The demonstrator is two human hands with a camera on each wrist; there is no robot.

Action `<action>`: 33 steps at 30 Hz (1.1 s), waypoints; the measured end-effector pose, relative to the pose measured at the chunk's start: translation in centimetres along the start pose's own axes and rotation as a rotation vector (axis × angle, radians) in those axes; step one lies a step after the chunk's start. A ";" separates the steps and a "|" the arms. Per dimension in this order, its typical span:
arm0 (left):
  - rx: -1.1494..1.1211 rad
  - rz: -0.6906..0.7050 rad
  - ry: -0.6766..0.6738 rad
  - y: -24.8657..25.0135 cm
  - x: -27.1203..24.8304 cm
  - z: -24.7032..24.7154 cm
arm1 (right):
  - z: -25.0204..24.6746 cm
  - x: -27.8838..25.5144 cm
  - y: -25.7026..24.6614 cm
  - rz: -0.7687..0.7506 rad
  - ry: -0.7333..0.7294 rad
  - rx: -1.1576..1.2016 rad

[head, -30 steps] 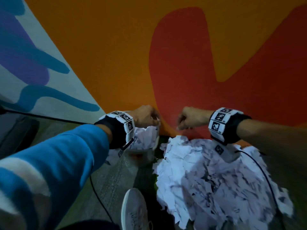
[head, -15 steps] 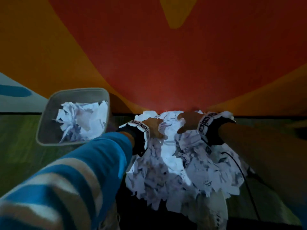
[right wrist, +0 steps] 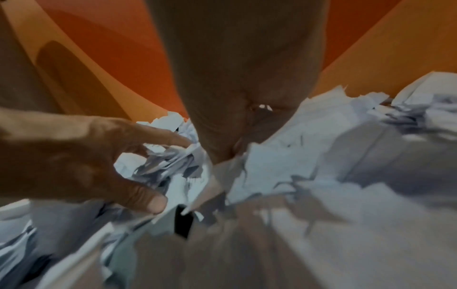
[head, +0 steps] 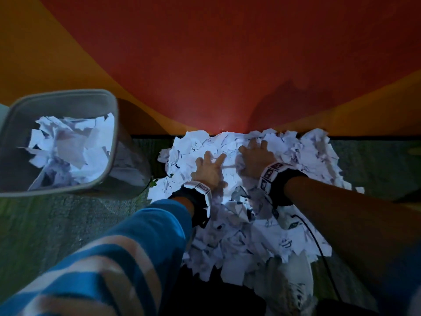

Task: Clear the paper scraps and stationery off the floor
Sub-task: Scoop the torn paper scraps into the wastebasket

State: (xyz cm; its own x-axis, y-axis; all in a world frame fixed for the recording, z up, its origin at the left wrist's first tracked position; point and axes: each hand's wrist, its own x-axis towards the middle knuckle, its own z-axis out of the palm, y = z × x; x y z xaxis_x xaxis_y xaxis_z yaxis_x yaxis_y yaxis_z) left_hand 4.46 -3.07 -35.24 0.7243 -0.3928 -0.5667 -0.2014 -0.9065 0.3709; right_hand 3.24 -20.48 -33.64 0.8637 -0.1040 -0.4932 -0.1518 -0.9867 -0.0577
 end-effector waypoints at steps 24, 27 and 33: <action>-0.102 0.083 0.472 0.6 -14.9 -25.0 | -24.9 -10.6 -3.5 -0.083 0.053 0.300; -0.130 0.074 0.523 -1.6 -18.9 -27.8 | -27.2 -12.3 -6.1 -0.139 0.066 0.373; -0.247 0.034 0.619 -8.6 -24.4 -29.7 | -27.9 -13.3 -13.6 -0.239 0.103 0.599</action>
State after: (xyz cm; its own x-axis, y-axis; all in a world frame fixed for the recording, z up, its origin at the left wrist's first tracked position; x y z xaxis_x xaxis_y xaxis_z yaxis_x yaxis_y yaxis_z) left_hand 8.05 18.91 -2.77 0.9799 -0.1927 -0.0517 -0.1275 -0.8044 0.5802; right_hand 7.25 -9.18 -2.08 0.9438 0.0688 -0.3232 -0.1660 -0.7469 -0.6438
